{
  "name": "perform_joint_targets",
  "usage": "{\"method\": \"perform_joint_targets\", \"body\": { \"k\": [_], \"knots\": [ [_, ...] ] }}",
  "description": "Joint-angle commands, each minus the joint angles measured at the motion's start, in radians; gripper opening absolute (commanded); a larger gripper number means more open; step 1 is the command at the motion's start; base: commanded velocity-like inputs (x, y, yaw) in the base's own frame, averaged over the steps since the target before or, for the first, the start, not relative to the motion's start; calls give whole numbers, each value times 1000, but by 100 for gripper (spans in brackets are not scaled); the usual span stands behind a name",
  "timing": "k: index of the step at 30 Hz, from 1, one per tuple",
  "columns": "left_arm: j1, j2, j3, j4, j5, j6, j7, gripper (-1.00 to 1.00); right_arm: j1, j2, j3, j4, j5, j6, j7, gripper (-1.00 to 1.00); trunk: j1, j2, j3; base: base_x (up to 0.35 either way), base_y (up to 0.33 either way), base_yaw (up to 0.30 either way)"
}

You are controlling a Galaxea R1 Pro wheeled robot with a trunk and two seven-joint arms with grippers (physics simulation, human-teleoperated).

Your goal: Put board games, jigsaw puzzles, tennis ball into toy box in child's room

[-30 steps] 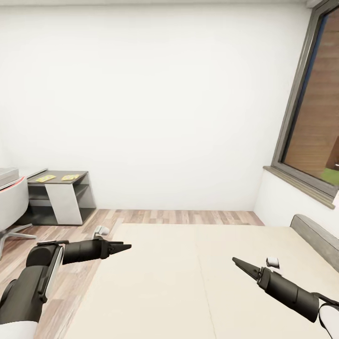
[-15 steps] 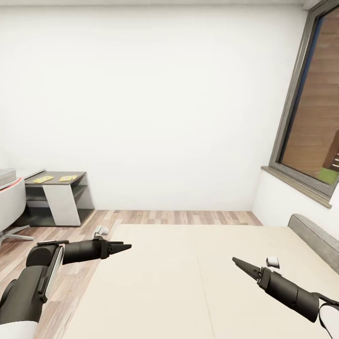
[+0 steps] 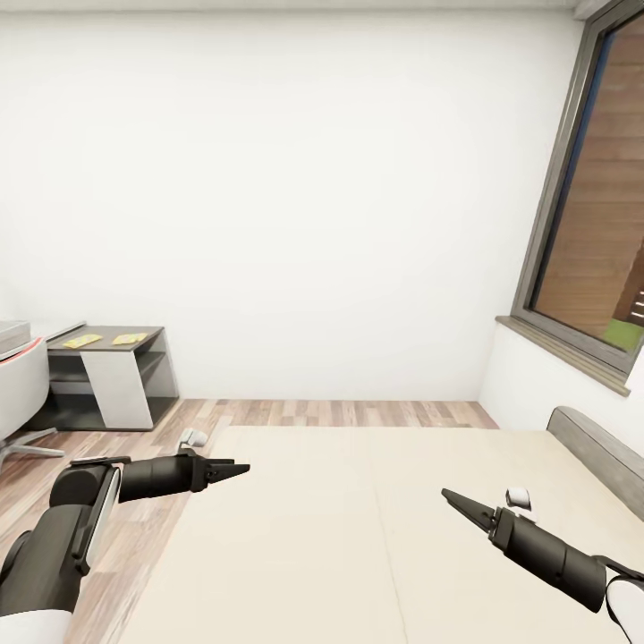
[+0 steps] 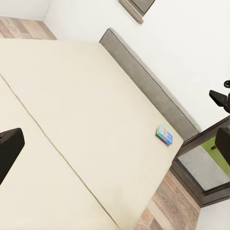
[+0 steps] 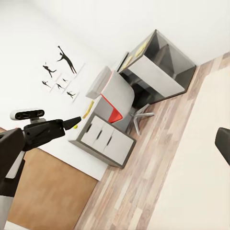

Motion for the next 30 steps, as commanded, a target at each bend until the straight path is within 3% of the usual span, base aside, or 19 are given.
{"method": "perform_joint_targets", "body": {
  "k": [1,11,30],
  "knots": [
    [-1,0,1,-1,-11,10,-10,100,0,0,-1,0,-2,6,1,100,0,-1,0,0,0,0],
    [-1,0,1,-1,-9,11,-9,100,0,0,-1,0,-2,6,1,100,0,-1,0,0,-95,0],
    [-1,0,1,-1,-9,11,-9,100,0,0,0,0,-2,5,0,100,0,-1,0,0,-273,0]
  ]
}}
